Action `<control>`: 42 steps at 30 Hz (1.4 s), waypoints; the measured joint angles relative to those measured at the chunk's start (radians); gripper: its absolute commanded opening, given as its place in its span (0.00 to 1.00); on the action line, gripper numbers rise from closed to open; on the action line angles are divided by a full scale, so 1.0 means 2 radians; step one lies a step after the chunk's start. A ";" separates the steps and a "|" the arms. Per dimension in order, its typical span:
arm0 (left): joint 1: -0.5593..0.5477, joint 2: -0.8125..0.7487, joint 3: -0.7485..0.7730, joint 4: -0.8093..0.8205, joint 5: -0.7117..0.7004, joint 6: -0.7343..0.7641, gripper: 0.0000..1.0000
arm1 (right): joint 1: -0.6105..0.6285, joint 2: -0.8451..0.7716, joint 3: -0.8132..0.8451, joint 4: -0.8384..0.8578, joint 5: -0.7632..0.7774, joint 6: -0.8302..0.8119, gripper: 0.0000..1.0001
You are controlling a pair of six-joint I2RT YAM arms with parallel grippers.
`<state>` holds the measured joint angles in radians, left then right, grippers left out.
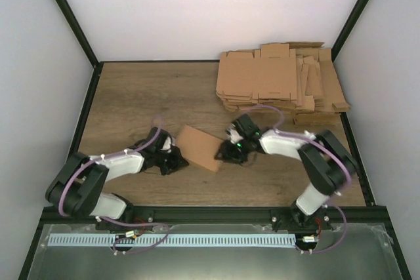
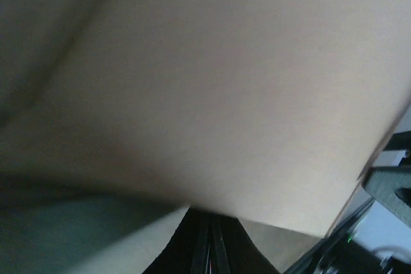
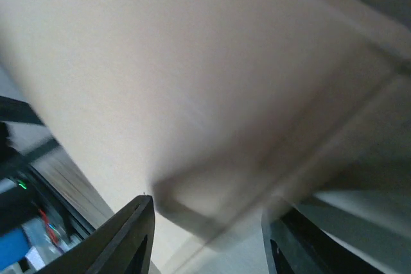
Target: Fold the paper box
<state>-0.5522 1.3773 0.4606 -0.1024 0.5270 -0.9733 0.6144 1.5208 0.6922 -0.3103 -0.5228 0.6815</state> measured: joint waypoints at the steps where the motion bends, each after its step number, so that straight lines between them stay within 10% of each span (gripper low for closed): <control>1: 0.018 0.009 -0.001 0.006 -0.004 0.001 0.04 | 0.010 0.040 0.038 0.014 -0.009 0.006 0.48; 8: 0.245 0.049 0.058 0.019 -0.049 0.046 0.04 | 0.035 0.197 0.268 0.126 -0.038 0.019 0.60; 14: 0.265 0.025 0.083 0.027 -0.069 0.072 0.06 | 0.023 0.175 0.278 0.150 -0.037 0.004 0.60; 22: 0.180 -0.014 0.060 -0.013 -0.113 0.094 0.69 | -0.005 0.058 0.131 0.136 0.005 -0.019 0.62; 31: 0.034 -0.022 0.072 -0.061 -0.256 0.056 0.68 | -0.010 -0.065 0.075 0.120 0.049 -0.047 0.64; 42: -0.023 0.143 0.212 -0.121 -0.365 0.031 0.65 | -0.026 -0.135 0.062 0.091 0.071 -0.072 0.65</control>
<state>-0.5972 1.6638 0.8837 -0.3435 -0.2024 -0.9104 0.5629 1.2510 0.8158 -0.1284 -0.3813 0.5369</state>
